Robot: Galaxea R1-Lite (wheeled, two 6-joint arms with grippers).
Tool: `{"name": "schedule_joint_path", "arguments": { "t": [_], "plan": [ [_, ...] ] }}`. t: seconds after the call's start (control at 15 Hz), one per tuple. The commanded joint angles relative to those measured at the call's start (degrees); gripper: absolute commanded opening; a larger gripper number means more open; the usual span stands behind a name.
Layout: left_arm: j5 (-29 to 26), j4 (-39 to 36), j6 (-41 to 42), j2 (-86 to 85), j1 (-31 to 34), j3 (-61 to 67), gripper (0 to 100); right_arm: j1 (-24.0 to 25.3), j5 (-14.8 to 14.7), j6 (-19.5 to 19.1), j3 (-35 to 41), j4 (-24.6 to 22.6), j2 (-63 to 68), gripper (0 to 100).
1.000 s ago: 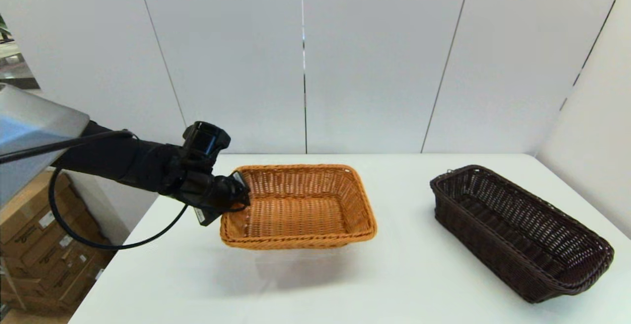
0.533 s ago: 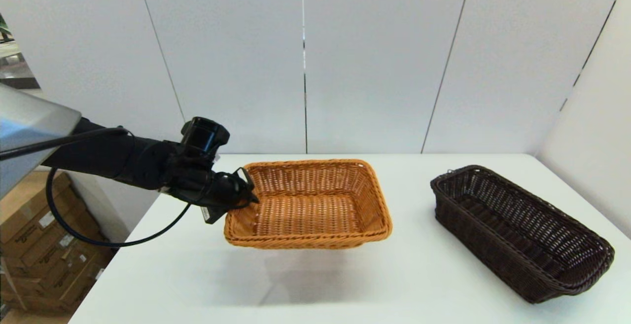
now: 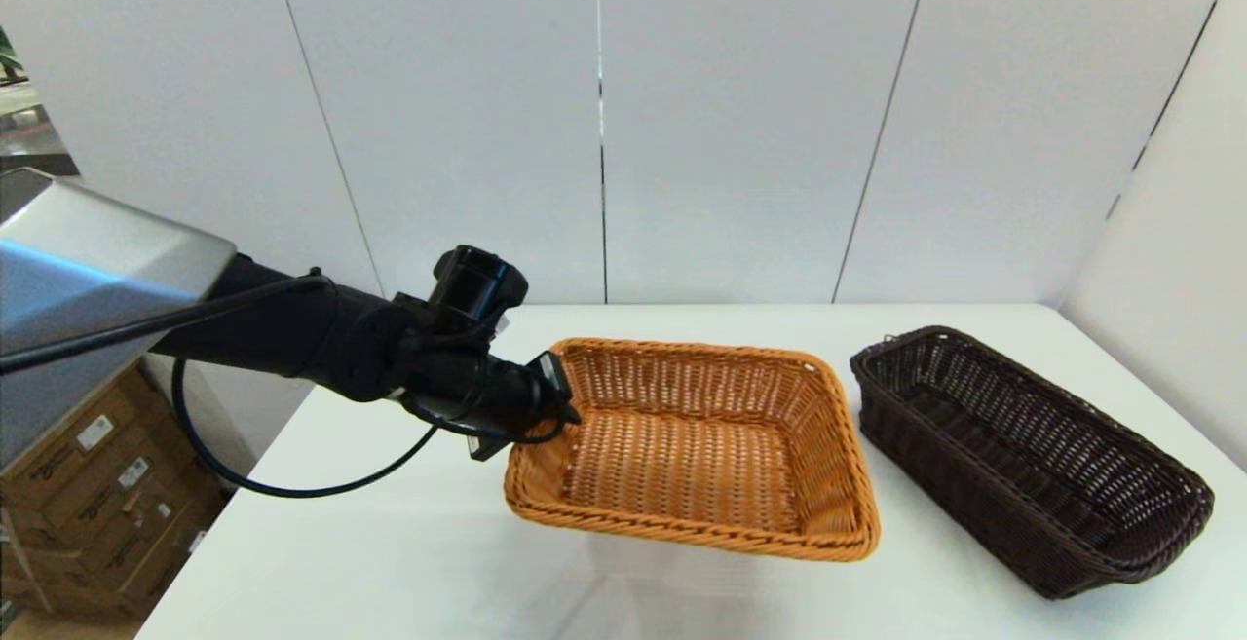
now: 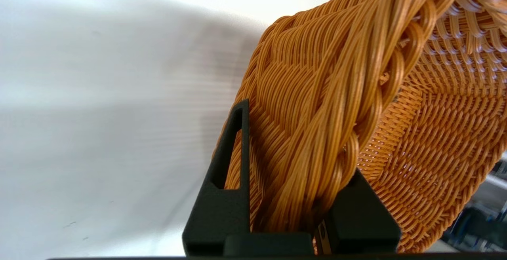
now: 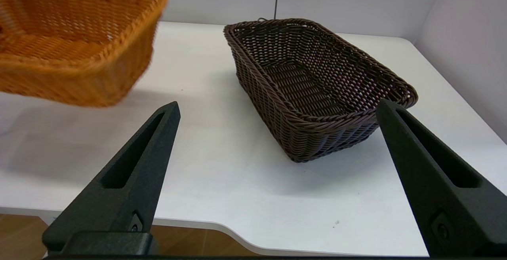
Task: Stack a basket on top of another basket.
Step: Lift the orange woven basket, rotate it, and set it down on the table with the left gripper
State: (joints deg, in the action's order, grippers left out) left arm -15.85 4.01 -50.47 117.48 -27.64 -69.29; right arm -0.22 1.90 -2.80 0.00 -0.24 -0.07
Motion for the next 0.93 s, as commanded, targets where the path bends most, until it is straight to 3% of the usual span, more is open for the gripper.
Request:
{"name": "schedule_joint_path", "arguments": {
  "t": [0.07,0.93],
  "plan": [
    [0.1,-0.1,-0.4,3.3,-0.8,-0.6,0,0.0,0.0,0.0,0.0,0.0,0.1,100],
    [3.6,0.1,-4.3,7.1,-1.1,-3.4,0,0.0,0.0,0.0,0.0,0.0,0.1,100]
  ]
}}
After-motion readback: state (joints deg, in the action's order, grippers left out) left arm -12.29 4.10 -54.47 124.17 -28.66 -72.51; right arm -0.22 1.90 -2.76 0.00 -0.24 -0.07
